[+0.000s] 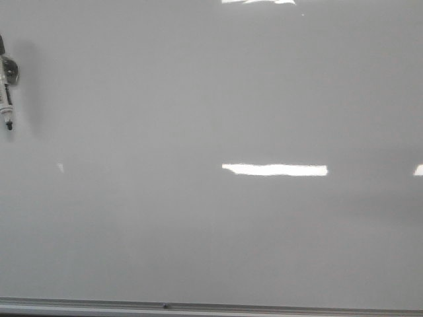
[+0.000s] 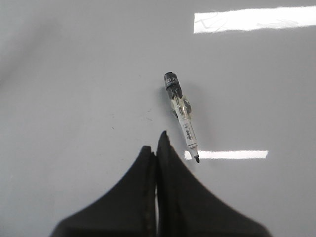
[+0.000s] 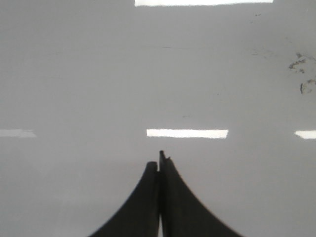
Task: Write number 4 on whiteboard
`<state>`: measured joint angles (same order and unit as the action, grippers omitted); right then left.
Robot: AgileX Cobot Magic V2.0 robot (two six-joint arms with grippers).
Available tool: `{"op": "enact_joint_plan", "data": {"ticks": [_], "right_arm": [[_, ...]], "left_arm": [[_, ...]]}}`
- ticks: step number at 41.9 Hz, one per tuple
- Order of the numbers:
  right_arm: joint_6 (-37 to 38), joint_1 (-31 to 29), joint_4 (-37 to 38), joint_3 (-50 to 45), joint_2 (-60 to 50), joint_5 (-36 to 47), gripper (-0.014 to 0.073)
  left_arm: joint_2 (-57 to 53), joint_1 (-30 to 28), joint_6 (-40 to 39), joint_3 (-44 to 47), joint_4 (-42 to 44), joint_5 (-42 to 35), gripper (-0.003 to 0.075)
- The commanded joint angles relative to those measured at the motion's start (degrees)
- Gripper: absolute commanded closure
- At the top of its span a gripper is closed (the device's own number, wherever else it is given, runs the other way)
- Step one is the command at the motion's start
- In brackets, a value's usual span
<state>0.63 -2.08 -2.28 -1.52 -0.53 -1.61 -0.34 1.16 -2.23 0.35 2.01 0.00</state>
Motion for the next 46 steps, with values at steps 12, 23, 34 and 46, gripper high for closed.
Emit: {"op": "enact_joint_plan", "data": {"ticks": [12,23,34,46], "right_arm": [[-0.6,0.1,0.8,0.8,-1.2,4.9,0.0662],[-0.6,0.1,0.8,0.8,-1.2,4.9,0.0662],[-0.6,0.1,0.8,0.8,-1.2,4.9,0.0662],[-0.6,0.1,0.8,0.8,-1.2,4.9,0.0662]], "left_arm": [[-0.8,0.0,-0.1,0.3,-0.2,-4.7,0.0741],[-0.8,0.0,-0.1,0.3,-0.2,-4.7,0.0741],[-0.8,0.8,-0.1,0.3,-0.2,-4.7,0.0741],[-0.8,1.3,-0.1,0.3,-0.2,-4.7,0.0741]]}}
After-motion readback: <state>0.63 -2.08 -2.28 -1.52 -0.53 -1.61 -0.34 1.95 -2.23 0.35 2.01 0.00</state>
